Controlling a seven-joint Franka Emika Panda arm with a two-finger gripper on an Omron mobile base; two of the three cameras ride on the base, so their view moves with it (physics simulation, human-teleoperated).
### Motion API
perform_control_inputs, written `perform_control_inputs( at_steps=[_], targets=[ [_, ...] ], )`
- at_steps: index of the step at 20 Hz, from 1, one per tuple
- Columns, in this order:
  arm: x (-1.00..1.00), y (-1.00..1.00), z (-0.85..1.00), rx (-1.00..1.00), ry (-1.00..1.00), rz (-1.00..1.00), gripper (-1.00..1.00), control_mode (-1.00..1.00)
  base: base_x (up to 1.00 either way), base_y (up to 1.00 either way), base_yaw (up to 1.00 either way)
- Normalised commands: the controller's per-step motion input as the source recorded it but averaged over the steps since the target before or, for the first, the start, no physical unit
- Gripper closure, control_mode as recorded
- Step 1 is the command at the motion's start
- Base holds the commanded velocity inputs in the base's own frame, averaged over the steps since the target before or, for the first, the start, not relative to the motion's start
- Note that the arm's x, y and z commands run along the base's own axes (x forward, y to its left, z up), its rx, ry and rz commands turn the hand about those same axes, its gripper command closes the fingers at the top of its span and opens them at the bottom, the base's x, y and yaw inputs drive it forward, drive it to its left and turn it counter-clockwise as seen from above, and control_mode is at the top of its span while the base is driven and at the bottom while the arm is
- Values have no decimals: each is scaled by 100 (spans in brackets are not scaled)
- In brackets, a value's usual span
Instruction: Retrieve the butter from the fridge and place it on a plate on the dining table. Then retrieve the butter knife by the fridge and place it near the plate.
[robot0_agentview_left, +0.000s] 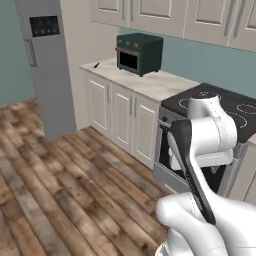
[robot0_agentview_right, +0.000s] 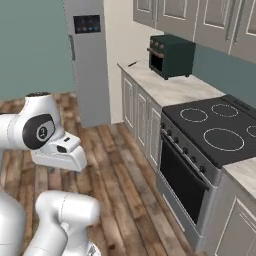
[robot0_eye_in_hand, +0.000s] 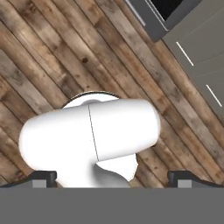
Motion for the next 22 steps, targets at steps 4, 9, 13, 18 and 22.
perform_control_inputs(
  at_steps=[4,9,13,18,22],
  targets=[
    [0,0,0,0,0,0,-100,100,100,74,-42],
    [0,0,0,0,0,0,-100,100,100,77,-40],
    [0,0,0,0,0,0,-100,100,81,73,-30],
    [0,0,0,0,0,0,-100,100,69,86,-27],
    [0,0,0,0,0,0,-100,100,82,92,-30]
  ],
)
